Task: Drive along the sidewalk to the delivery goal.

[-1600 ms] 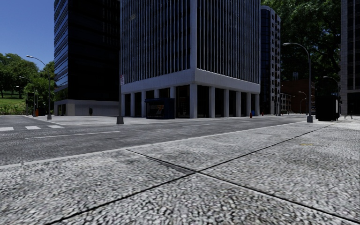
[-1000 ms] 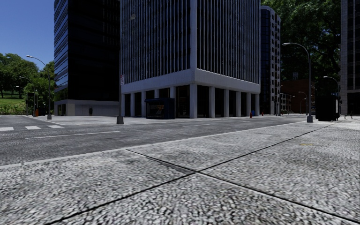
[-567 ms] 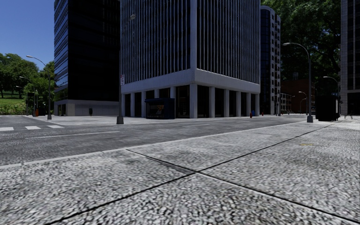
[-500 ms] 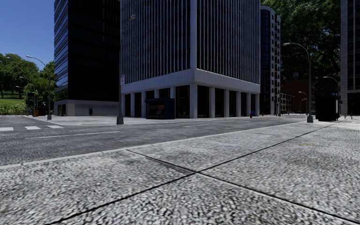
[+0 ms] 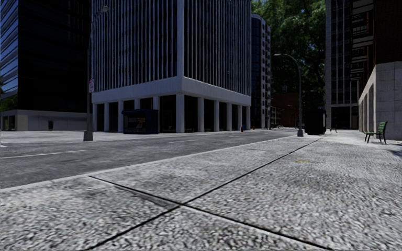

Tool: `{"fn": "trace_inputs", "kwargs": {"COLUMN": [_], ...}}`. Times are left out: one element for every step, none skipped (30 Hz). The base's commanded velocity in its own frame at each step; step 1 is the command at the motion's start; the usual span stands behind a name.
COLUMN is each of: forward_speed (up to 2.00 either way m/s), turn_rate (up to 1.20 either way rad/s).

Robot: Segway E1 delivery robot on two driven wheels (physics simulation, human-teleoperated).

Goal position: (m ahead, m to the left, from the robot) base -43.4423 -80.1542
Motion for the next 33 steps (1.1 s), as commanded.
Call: {"fn": "trace_inputs", "kwargs": {"forward_speed": [2.00,2.00,2.00,2.00,2.00,2.00,2.00,2.00,2.00,2.00,2.00,2.00,2.00,2.00,2.00,2.00,2.00,2.00,2.00,2.00,2.00,2.00,2.00,2.00,2.00,2.00,2.00,2.00,2.00,2.00,2.00,2.00,2.00], "turn_rate": [-0.65,-0.65,-0.65,-0.65,-0.65,-0.65,-0.65,-0.65,-0.65,-0.65,-0.65,-0.65,-0.65,-0.65,-0.65,-0.65,-0.65,-0.65,-0.65,-0.65,-0.65,-0.65,-0.65,-0.65,-0.65,-0.65,-0.65,-0.65,-0.65,-0.65,-0.65,-0.65,-0.65]}}
